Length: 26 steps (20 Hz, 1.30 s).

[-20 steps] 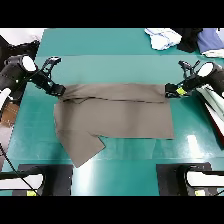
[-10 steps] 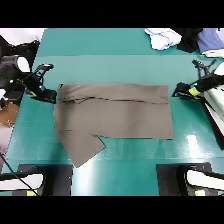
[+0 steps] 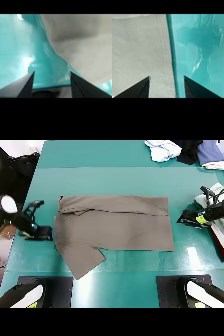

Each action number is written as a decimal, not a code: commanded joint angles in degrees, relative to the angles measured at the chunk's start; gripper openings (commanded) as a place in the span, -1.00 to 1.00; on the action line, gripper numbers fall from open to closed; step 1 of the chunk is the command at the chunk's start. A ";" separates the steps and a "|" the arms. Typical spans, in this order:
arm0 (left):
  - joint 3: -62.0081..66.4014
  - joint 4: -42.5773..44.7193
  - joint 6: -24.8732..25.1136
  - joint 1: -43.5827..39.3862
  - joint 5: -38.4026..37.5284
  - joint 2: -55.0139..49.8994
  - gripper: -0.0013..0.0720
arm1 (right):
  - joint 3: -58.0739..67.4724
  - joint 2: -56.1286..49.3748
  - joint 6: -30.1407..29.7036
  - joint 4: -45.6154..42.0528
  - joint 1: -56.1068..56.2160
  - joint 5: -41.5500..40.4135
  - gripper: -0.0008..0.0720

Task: Fold the shirts.

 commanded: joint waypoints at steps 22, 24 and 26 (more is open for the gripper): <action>-22.08 -15.23 -7.78 -10.36 16.83 5.53 -0.17 | -1.55 1.90 -0.44 4.44 0.07 -0.63 0.35; -22.08 -15.32 -8.83 -10.34 18.36 5.53 -0.17 | -1.55 1.90 -0.44 4.42 0.07 0.02 0.35; -22.08 -15.43 -8.35 -10.36 18.71 5.53 -0.87 | -1.55 1.90 -0.44 4.42 0.07 0.57 0.35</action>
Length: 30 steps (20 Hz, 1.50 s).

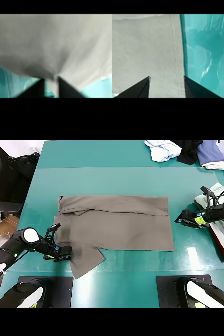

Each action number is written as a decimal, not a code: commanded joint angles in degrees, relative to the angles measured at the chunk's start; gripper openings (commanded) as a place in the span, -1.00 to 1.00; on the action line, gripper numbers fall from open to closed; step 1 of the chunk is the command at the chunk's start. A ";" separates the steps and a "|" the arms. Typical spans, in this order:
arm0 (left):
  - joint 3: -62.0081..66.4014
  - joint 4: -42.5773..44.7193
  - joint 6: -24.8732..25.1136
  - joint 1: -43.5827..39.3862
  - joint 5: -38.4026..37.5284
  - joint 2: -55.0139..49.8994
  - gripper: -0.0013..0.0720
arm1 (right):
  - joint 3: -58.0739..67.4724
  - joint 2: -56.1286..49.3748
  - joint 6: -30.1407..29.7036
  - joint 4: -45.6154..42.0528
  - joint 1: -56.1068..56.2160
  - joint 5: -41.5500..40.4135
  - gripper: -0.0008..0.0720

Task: Fold the shirts.

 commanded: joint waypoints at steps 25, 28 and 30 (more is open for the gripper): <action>11.21 -0.20 6.64 -0.02 -6.91 1.68 -0.88 | -19.63 0.00 -0.04 -3.13 2.27 -2.01 -0.70; 12.17 -0.17 7.58 -0.04 -9.53 1.73 -0.88 | -16.50 0.02 -0.09 -3.80 2.67 2.56 -0.93; 15.43 -0.20 8.02 -0.04 -13.46 1.99 -0.88 | -12.41 1.29 -0.09 -5.49 2.67 8.22 -0.93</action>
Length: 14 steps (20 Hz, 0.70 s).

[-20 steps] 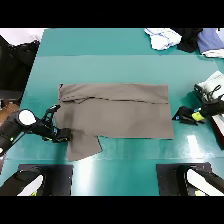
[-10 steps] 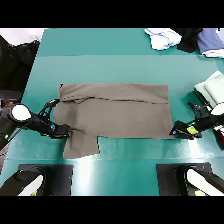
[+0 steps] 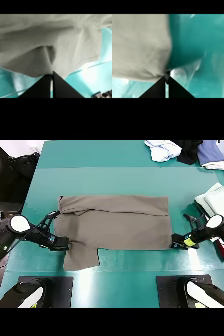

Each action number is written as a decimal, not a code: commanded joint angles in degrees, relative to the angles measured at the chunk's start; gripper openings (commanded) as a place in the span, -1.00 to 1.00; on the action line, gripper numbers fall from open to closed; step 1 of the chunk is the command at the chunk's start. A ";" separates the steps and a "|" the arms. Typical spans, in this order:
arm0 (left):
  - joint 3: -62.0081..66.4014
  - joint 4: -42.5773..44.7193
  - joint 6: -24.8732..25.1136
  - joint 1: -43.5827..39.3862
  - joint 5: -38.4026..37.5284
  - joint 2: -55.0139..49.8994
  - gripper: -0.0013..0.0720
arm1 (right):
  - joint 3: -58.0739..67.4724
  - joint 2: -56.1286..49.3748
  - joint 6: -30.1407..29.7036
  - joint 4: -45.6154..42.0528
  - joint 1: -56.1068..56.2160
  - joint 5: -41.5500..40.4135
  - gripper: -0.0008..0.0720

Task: Fold the shirts.

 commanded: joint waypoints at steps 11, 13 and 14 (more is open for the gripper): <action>19.63 -8.28 -0.24 0.02 -7.78 6.47 -0.88 | 16.83 11.34 0.28 -2.45 -6.08 16.70 -0.93; 19.63 -4.17 -0.22 0.02 0.87 6.45 -0.88 | 18.32 7.63 0.24 1.73 -5.18 13.99 -0.93; 19.63 -2.29 -0.24 0.02 4.87 6.32 -0.88 | 19.39 5.42 0.22 3.52 -4.68 11.56 -0.93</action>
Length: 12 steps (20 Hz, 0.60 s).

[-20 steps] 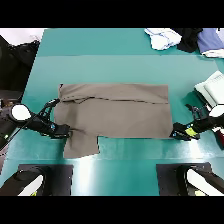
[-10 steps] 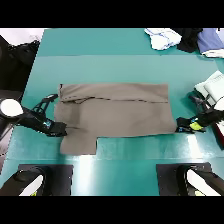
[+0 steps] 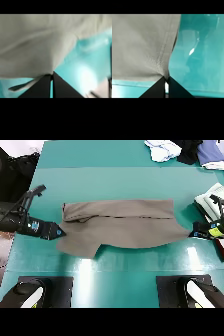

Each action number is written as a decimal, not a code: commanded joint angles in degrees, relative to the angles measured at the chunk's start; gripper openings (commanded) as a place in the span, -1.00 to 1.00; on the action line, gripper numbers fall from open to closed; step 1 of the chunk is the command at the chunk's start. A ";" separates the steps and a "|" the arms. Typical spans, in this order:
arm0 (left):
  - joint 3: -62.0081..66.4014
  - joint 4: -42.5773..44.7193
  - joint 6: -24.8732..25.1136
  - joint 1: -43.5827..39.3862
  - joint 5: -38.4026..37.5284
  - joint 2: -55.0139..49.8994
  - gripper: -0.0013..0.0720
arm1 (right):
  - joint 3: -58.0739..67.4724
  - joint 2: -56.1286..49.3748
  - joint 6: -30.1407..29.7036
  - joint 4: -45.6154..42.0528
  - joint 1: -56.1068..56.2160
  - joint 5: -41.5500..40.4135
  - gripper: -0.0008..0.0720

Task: Fold the shirts.

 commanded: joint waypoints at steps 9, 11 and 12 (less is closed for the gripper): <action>1.25 7.41 0.15 0.04 35.04 -12.66 -0.88 | 20.00 -25.20 0.11 9.84 2.43 -15.26 -0.93; 1.36 7.50 0.15 0.04 37.86 -15.76 -0.88 | 23.50 -29.16 0.11 9.84 2.45 -15.23 -0.93; 1.36 7.54 0.17 0.04 39.23 -17.05 -0.88 | 25.16 -31.12 0.11 9.84 2.45 -15.23 -0.93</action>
